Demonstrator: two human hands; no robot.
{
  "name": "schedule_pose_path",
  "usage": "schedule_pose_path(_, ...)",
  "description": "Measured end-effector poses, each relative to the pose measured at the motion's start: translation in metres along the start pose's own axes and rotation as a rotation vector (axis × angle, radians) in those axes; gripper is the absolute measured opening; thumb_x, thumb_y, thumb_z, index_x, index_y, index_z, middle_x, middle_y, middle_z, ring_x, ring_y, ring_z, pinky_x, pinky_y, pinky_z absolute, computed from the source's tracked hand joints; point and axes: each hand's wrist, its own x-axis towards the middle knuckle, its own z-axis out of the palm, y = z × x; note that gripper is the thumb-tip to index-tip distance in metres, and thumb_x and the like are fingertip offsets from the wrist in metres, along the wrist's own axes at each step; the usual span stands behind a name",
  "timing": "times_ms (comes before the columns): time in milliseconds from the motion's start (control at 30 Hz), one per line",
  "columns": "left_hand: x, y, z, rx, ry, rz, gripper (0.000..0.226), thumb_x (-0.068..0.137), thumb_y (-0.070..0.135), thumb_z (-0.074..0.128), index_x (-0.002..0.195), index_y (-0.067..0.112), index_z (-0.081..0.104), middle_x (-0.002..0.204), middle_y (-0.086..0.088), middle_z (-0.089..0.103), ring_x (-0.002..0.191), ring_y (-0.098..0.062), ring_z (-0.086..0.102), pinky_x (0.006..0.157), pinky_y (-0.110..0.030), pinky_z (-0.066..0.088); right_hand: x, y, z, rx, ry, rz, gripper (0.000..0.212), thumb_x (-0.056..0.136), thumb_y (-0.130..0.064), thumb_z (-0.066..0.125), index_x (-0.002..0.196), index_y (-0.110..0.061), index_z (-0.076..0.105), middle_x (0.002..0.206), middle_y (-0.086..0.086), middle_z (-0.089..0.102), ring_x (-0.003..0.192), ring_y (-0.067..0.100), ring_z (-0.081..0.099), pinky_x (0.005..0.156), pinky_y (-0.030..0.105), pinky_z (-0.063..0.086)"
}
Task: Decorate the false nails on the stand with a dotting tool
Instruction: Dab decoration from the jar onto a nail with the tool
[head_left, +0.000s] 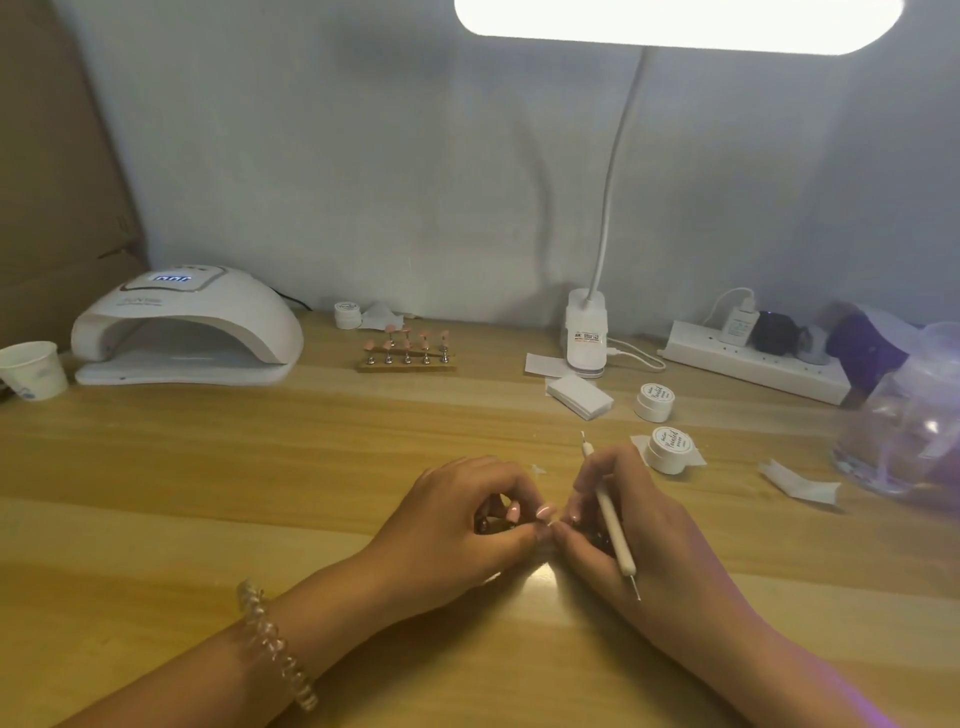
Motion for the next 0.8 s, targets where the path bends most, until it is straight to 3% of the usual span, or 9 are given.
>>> schedule_pose_path(200,0.0005,-0.0003,-0.0013,-0.087,-0.049,-0.025,0.009,0.085,0.013,0.075,0.093,0.016,0.076,0.09,0.002,0.07,0.086,-0.019,0.062,0.076,-0.041,0.049,0.0006,-0.0009,-0.0007,0.018,-0.002,0.013,0.034,0.086,-0.023,0.076,0.1,-0.019,0.045,0.079,-0.009,0.06,0.07,0.01,0.059,0.061,0.015,0.04)
schedule_pose_path(267,-0.0001,-0.0014,-0.0009,-0.1,-0.047,-0.047,0.011,0.083,0.013,0.075,0.092,0.02,0.075,0.087,0.007,0.069,0.082,-0.015,0.062,0.073,-0.038,0.051,0.0,-0.0012,-0.001,0.01,-0.003,0.004,0.034,0.086,-0.021,0.076,0.1,-0.02,0.045,0.079,-0.01,0.06,0.071,0.01,0.059,0.061,0.015,0.04)
schedule_pose_path(367,-0.001,-0.0025,-0.0003,-0.109,-0.028,-0.075,0.012,0.081,0.017,0.077,0.087,0.026,0.072,0.077,0.016,0.063,0.069,-0.006,0.056,0.061,-0.021,0.043,-0.0012,-0.0011,-0.002,-0.019,-0.016,-0.006,0.035,0.084,-0.017,0.076,0.1,-0.021,0.045,0.079,-0.012,0.058,0.073,0.01,0.058,0.062,0.015,0.038)
schedule_pose_path(467,-0.0005,-0.0039,-0.001,-0.113,-0.033,-0.058,0.013,0.081,0.017,0.077,0.084,0.028,0.072,0.079,0.008,0.065,0.07,-0.015,0.057,0.06,-0.018,0.04,-0.0014,-0.001,-0.0031,-0.014,-0.029,-0.006,0.034,0.084,-0.015,0.074,0.099,-0.02,0.044,0.08,-0.011,0.058,0.073,0.013,0.057,0.063,0.018,0.039)
schedule_pose_path(800,-0.0015,-0.0034,0.0005,-0.113,-0.007,-0.043,0.009,0.08,0.025,0.081,0.083,0.025,0.072,0.077,0.011,0.064,0.071,-0.015,0.057,0.062,-0.029,0.044,-0.0012,-0.0009,-0.0028,-0.029,-0.029,-0.002,0.036,0.083,-0.015,0.073,0.1,-0.024,0.043,0.08,-0.011,0.058,0.075,0.013,0.058,0.063,0.021,0.042)
